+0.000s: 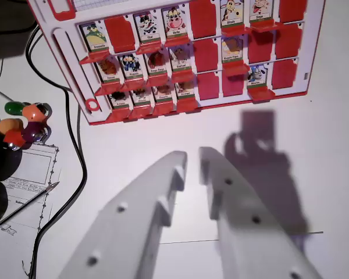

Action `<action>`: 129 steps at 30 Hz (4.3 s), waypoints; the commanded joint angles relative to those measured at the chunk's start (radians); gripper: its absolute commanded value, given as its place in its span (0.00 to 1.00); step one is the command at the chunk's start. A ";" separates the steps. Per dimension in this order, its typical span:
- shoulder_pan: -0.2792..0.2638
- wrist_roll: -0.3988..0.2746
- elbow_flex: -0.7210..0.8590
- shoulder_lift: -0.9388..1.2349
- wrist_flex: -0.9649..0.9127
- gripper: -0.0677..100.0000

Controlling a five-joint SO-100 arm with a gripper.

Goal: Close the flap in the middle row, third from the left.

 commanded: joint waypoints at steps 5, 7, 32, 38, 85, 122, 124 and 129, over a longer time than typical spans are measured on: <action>-0.043 0.034 -0.193 -0.156 -0.025 0.02; -0.049 0.044 -0.224 -0.202 -0.026 0.02; -0.044 0.101 -0.655 -0.790 0.021 0.02; -0.051 0.115 -0.726 -0.891 0.031 0.02; -0.104 0.258 -1.031 -1.247 -0.014 0.02; -0.080 0.272 -1.048 -1.233 -0.247 0.02; -0.080 0.272 -1.045 -1.230 -0.242 0.02; -0.080 0.270 -1.037 -1.212 -0.215 0.02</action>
